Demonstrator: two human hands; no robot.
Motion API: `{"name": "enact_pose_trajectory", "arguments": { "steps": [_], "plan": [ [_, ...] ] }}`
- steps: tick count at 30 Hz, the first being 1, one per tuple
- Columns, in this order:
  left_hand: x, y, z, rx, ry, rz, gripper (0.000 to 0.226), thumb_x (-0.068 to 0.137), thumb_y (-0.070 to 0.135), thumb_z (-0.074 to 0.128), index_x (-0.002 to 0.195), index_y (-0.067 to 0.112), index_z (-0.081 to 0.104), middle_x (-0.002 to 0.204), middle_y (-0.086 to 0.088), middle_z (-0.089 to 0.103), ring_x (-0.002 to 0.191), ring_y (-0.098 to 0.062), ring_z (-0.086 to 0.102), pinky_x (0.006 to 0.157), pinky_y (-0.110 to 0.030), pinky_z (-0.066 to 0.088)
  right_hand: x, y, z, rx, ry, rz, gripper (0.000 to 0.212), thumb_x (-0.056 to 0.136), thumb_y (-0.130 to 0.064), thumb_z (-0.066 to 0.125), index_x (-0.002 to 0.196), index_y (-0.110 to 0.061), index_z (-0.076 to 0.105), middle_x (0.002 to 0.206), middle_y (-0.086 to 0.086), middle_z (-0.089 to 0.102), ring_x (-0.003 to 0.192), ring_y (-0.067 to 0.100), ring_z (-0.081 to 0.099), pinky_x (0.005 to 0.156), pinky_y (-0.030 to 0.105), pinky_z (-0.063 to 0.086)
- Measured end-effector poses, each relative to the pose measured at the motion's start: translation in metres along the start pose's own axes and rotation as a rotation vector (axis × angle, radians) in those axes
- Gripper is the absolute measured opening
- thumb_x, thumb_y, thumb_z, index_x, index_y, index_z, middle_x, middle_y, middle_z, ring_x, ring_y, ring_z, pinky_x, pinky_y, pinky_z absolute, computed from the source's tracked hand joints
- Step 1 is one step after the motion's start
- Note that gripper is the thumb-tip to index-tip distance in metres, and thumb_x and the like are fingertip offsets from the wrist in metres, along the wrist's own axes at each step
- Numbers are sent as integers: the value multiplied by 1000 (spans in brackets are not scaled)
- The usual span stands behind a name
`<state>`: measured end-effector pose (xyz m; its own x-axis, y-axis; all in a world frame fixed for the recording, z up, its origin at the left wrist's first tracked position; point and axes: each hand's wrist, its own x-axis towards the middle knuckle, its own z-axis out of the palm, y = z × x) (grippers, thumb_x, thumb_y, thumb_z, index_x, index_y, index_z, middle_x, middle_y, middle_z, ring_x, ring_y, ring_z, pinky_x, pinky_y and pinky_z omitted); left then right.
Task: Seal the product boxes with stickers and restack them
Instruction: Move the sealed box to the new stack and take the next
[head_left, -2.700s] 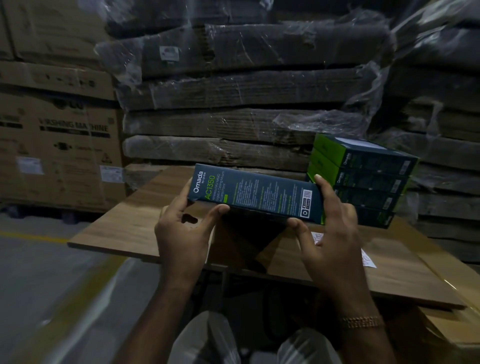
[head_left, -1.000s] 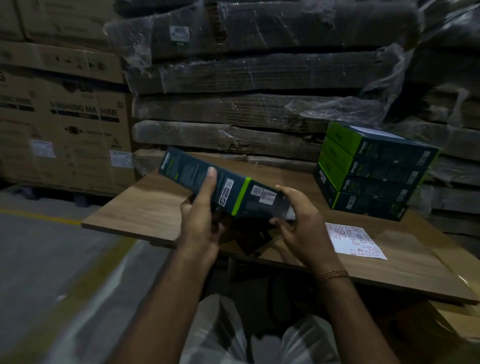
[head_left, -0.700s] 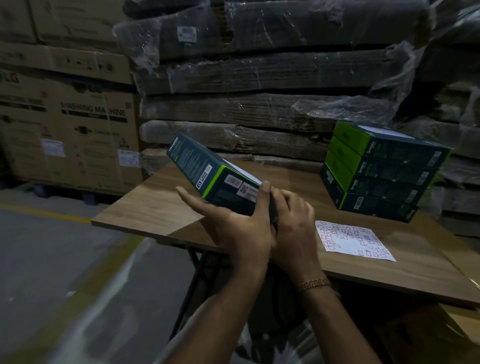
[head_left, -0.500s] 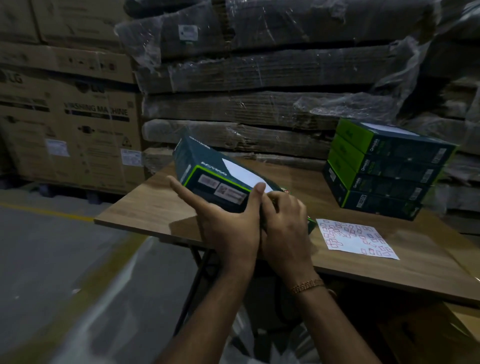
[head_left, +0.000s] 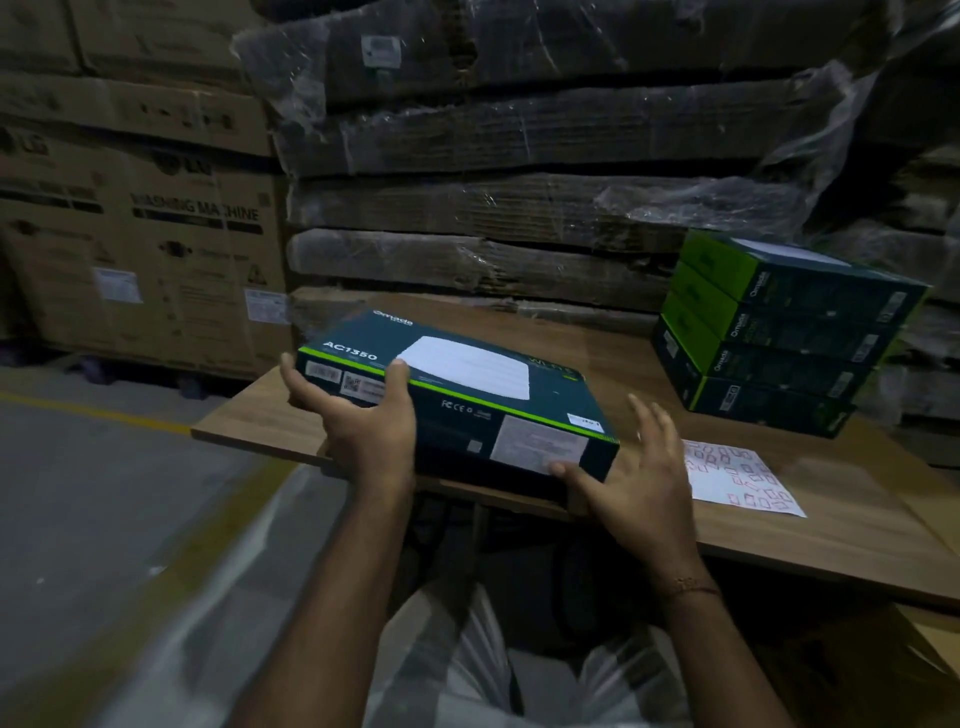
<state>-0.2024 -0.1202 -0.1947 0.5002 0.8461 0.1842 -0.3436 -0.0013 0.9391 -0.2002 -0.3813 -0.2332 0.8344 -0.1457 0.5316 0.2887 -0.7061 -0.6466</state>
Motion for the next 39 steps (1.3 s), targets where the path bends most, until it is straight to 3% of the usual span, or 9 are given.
{"name": "enact_pose_trajectory", "arguments": {
  "steps": [2, 6, 11, 15, 21, 25, 30, 35, 39],
  "plan": [
    [-2, -6, -2, 57, -24, -30, 114, 87, 44, 80, 169, 41, 0, 136, 29, 49, 109, -28, 68, 110, -46, 52, -6, -1, 5, 228, -39, -11, 96, 68, -58, 94, 151, -35, 53, 152, -7, 53, 139, 15, 56, 105, 32, 55],
    [-13, -9, 1, 250, -33, -60, 111, 91, 66, 64, 162, 53, -20, 142, -36, 52, 123, -56, 57, 114, -58, 44, -10, -5, 12, 342, -37, -69, 63, 81, -32, 93, 135, -44, 63, 144, -10, 62, 129, 17, 64, 99, 48, 60],
    [-43, -1, 16, 290, -245, -115, 124, 89, 56, 80, 166, 47, -17, 162, -35, 7, 138, -46, 44, 117, -34, 37, -15, -25, 20, 439, -10, -63, 56, 80, -23, 95, 128, -39, 69, 136, -14, 66, 124, 10, 68, 100, 37, 61],
    [-43, -2, 20, 255, -208, -248, 134, 80, 52, 83, 162, 49, -24, 157, -27, 22, 123, -45, 55, 113, -48, 47, -20, -36, 17, 349, 127, -148, 36, 86, -42, 87, 120, -33, 76, 126, -16, 66, 122, 3, 64, 100, 28, 56],
    [-15, 3, 9, 60, -285, -337, 130, 54, 52, 77, 154, 70, -4, 139, -8, 57, 108, -29, 69, 100, -53, 60, 5, -28, 9, 545, -145, 309, 86, 65, -100, 65, 133, -49, 64, 135, -1, 69, 116, 15, 69, 102, 40, 54],
    [-13, 9, 4, 37, -324, -357, 116, 65, 43, 74, 158, 67, 11, 136, -5, 63, 105, -27, 73, 91, -53, 65, 14, -34, -8, 857, -448, 533, 75, 71, -72, 83, 138, -46, 60, 136, -9, 72, 122, 19, 69, 104, 50, 56],
    [-31, 13, 8, 77, -367, -306, 120, 63, 71, 67, 165, 56, 7, 159, -9, 45, 131, -30, 60, 112, -53, 51, 12, -42, 2, 971, -323, 576, 82, 74, -26, 96, 143, -36, 54, 125, 2, 76, 103, 28, 75, 93, 48, 61],
    [-62, 15, 12, 33, -424, -336, 126, 62, 58, 84, 163, 59, 9, 155, -12, 47, 129, -33, 62, 109, -55, 54, 5, -50, 11, 810, -139, 448, 117, 37, -80, 97, 140, -47, 55, 136, -1, 67, 114, 19, 74, 76, 35, 65],
    [-45, 34, 4, -98, -459, -456, 109, 57, 39, 80, 157, 42, 37, 127, -7, 72, 108, -32, 73, 93, -60, 62, 4, -50, 0, 679, -74, 278, 101, 51, -84, 90, 139, -55, 52, 140, 0, 56, 116, 15, 69, 75, 41, 67]
  ]
}}
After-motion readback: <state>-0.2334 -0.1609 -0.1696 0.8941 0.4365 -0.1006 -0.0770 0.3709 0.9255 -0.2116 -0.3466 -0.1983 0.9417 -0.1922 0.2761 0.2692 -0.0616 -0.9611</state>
